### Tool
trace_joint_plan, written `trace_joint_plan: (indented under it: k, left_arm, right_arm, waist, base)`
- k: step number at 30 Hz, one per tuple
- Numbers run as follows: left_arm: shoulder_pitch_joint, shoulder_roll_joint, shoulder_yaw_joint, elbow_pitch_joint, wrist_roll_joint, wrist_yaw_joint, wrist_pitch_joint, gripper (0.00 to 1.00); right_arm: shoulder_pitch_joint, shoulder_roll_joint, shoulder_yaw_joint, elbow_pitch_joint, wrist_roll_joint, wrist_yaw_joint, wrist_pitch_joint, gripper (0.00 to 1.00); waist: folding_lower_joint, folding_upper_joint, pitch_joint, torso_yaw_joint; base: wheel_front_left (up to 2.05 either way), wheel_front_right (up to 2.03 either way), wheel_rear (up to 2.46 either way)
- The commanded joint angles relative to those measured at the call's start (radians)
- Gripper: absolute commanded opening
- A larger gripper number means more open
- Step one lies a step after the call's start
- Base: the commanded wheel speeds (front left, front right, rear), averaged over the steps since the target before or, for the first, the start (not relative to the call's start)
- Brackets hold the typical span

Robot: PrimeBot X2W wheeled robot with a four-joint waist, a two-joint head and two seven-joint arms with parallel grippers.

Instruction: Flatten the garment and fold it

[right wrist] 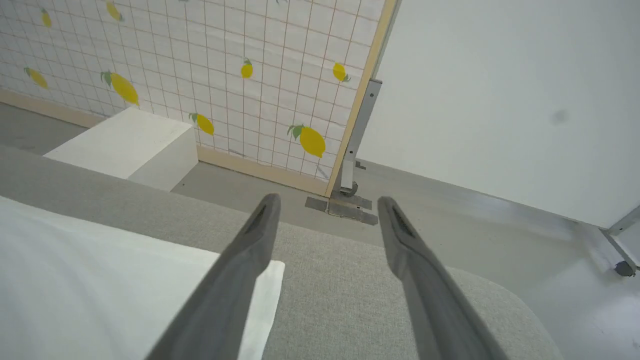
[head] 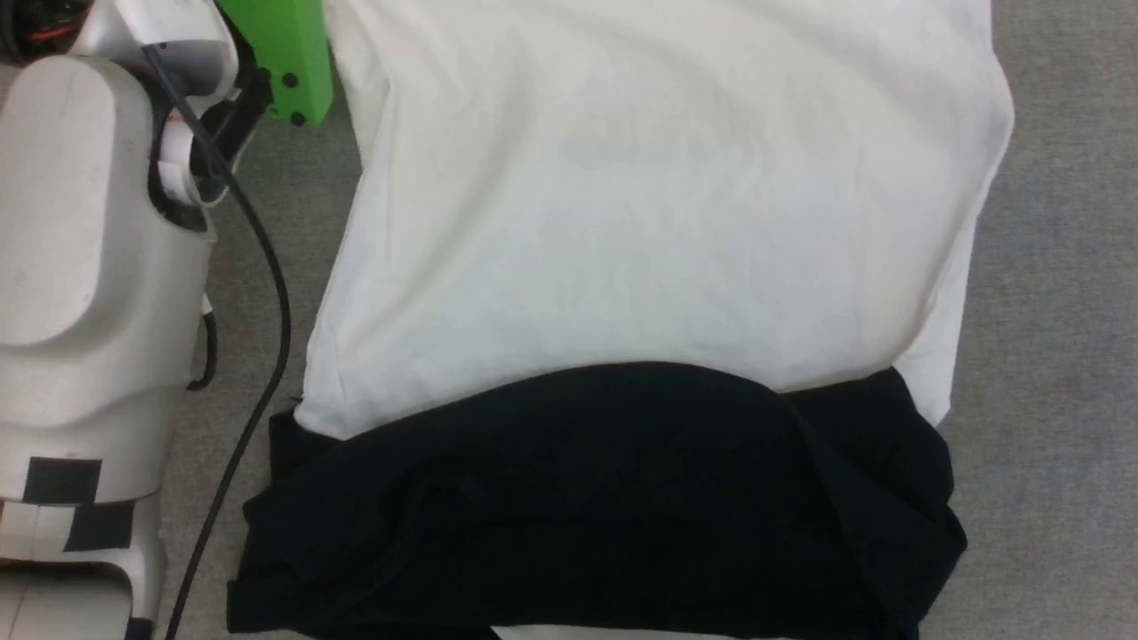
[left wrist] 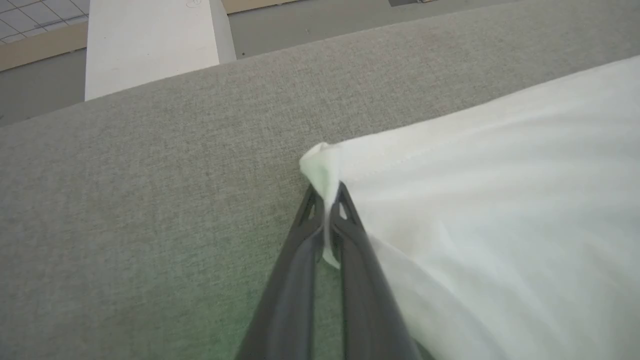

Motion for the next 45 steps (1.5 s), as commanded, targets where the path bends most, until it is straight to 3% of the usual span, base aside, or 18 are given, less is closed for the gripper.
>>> trace_joint_plan:
  k: [1, 4, 8, 18, 19, 20, 21, 22, 36, 45]
  left_arm:
    - [-0.006, -0.008, -0.002, 0.006, -0.014, -0.006, -0.013, 0.00]
    - [-0.019, -0.023, -0.013, 0.018, -0.016, -0.014, -0.028, 0.00]
    - [-0.038, -0.045, -0.029, 0.029, -0.018, -0.023, -0.044, 0.00]
    - [-0.071, -0.083, -0.060, 0.059, -0.016, -0.032, -0.080, 0.00]
    - [-0.073, -0.084, -0.061, 0.062, -0.017, -0.033, -0.083, 0.00]
    - [-0.075, -0.085, -0.061, 0.067, -0.018, -0.034, -0.086, 0.00]
    - [-0.076, -0.085, -0.061, 0.070, -0.019, -0.034, -0.089, 0.00]
    - [-0.079, -0.085, -0.058, 0.074, -0.020, -0.033, -0.095, 0.00]
    - [-0.093, -0.089, 0.071, 0.092, -0.087, -0.048, -0.399, 0.00]
    - [0.051, -0.062, 0.086, -0.022, -0.133, -0.118, -0.533, 0.00]
  right_arm:
    - [-0.052, -0.018, 0.017, 0.047, 0.009, -0.002, 0.053, 1.00]
    - [-0.155, -0.018, 0.023, 0.172, 0.023, -0.002, 0.195, 1.00]
    - [-0.233, -0.001, 0.021, 0.289, 0.016, -0.002, 0.304, 1.00]
    - [-0.266, 0.048, -0.012, 0.448, -0.017, -0.002, 0.363, 1.00]
    - [-0.266, 0.051, -0.012, 0.454, -0.018, -0.002, 0.368, 0.57]
    - [-0.266, 0.052, -0.011, 0.461, -0.018, -0.002, 0.375, 0.26]
    - [-0.267, 0.051, -0.010, 0.464, -0.018, -0.002, 0.379, 0.03]
    - [-0.269, 0.050, -0.012, 0.468, -0.018, -0.002, 0.379, 0.00]
    - [-0.273, -0.006, -0.074, 0.433, 0.012, -0.002, 0.186, 0.00]
    - [-0.121, -0.024, -0.061, 0.338, 0.105, -0.002, 0.101, 0.00]
  waist:
    - [-0.0001, 0.0000, 0.015, 0.023]
    - [-0.0001, 0.0000, 0.031, 0.044]
    - [-0.0001, 0.0000, 0.053, 0.069]
    - [-0.0001, 0.0000, 0.095, 0.115]
    - [-0.0001, 0.0000, 0.096, 0.116]
    - [-0.0001, 0.0000, 0.097, 0.118]
    - [-0.0001, 0.0000, 0.097, 0.119]
    - [-0.0001, 0.0000, 0.097, 0.119]
    - [-0.0001, 0.0000, -0.022, 0.107]
    - [-0.0001, 0.0000, -0.154, 0.103]
  base:
    - [0.00, 0.00, 0.00]
    - [0.00, 0.00, 0.00]
    - [0.00, 0.00, 0.00]
    - [0.00, 0.00, 0.00]
    - [0.00, 0.00, 0.00]
    - [0.00, 0.00, 0.00]
    - [0.00, 0.00, 0.00]
    - [0.00, 0.00, 0.00]
    - [0.00, 0.00, 0.00]
    - [0.00, 0.00, 0.00]
